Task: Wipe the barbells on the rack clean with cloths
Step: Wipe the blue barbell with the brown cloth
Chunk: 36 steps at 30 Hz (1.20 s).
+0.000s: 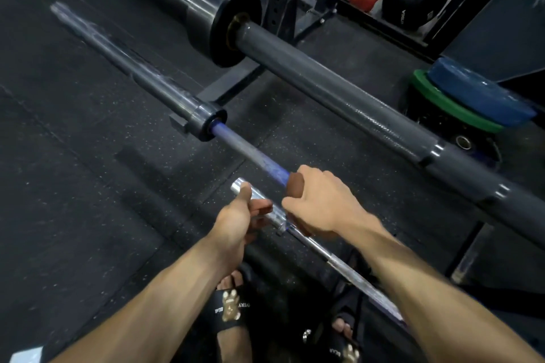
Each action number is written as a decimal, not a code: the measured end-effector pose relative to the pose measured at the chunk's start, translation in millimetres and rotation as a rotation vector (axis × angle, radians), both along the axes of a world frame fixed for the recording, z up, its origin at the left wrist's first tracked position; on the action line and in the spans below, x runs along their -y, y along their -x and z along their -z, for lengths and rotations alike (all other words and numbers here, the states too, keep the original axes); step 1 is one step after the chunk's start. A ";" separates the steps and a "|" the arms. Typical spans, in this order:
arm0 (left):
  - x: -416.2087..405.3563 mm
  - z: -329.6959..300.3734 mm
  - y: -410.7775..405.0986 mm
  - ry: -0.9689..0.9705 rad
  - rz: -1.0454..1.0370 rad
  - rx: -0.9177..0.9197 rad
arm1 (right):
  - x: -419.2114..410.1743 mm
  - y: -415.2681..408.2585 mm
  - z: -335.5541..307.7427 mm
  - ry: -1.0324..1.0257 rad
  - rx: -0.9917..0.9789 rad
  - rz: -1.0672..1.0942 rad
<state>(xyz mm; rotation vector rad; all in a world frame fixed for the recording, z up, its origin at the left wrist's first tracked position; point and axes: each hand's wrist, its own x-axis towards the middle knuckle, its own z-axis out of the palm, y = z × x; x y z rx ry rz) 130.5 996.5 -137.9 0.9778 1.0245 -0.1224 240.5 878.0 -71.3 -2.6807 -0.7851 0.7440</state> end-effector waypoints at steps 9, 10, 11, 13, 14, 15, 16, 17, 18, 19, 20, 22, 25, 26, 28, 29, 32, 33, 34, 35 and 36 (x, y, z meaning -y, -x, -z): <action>1.5 18.9 -17.1 -0.037 0.072 -0.015 | 9.6 -12.3 9.7 -0.109 -0.345 0.136; 0.5 18.2 -23.3 -0.055 0.110 -0.030 | 7.6 0.7 14.2 -0.001 0.023 0.061; -1.1 14.1 -28.3 -0.071 0.140 -0.054 | 7.6 15.9 20.6 0.072 0.362 -0.006; -3.2 6.8 -35.9 -0.091 0.285 -0.105 | 10.3 33.3 32.0 0.070 0.691 -0.094; -4.8 3.8 -37.7 -0.122 0.379 -0.124 | 10.5 34.6 34.4 0.045 0.722 -0.120; -5.8 -2.4 -37.4 -0.156 0.501 -0.145 | 11.6 33.7 35.2 0.025 0.718 -0.125; -6.9 -8.5 -37.2 -0.197 0.648 -0.174 | 14.1 30.9 36.3 0.018 0.707 -0.122; -7.1 -14.6 -35.8 -0.237 0.798 -0.189 | 15.2 29.6 33.4 0.016 0.686 -0.119; -7.9 -22.7 -34.3 -0.279 0.940 -0.190 | 16.2 30.4 30.2 0.013 0.659 -0.118; -7.9 -28.6 -31.3 -0.333 1.052 -0.193 | 19.1 32.7 26.3 0.008 0.626 -0.127; -7.2 -38.0 -28.0 -0.390 1.144 -0.175 | 23.5 35.5 23.2 0.005 0.590 -0.141; -5.1 -55.7 -15.6 -0.476 1.175 -0.133 | 37.8 38.6 13.2 0.011 0.494 -0.150; 5.7 -91.6 14.7 -0.595 1.181 -0.076 | 78.6 48.2 -5.2 0.053 0.344 -0.083; 9.8 -100.6 25.6 -0.648 1.187 -0.036 | 93.9 55.1 -11.8 0.060 0.315 -0.059; 17.3 -113.5 52.8 -0.666 1.091 0.005 | 120.2 72.6 -27.0 0.065 0.306 -0.040; 20.8 -120.7 67.0 -0.702 1.032 0.010 | 129.9 80.7 -36.5 0.051 0.311 -0.034; 33.9 -148.1 102.9 -0.799 0.946 0.106 | 151.6 98.4 -68.8 -0.020 0.250 0.022; 38.4 -158.7 113.0 -0.810 0.946 0.144 | 158.9 103.0 -77.9 -0.042 0.209 0.060; 42.2 -170.6 120.5 -0.833 0.954 0.175 | 166.0 106.2 -85.2 -0.058 0.189 0.096; 44.8 -182.0 126.0 -0.852 0.953 0.199 | 173.1 110.0 -91.9 -0.072 0.183 0.137; 46.7 -194.0 129.6 -0.866 0.950 0.216 | 179.5 113.7 -97.0 -0.094 0.179 0.182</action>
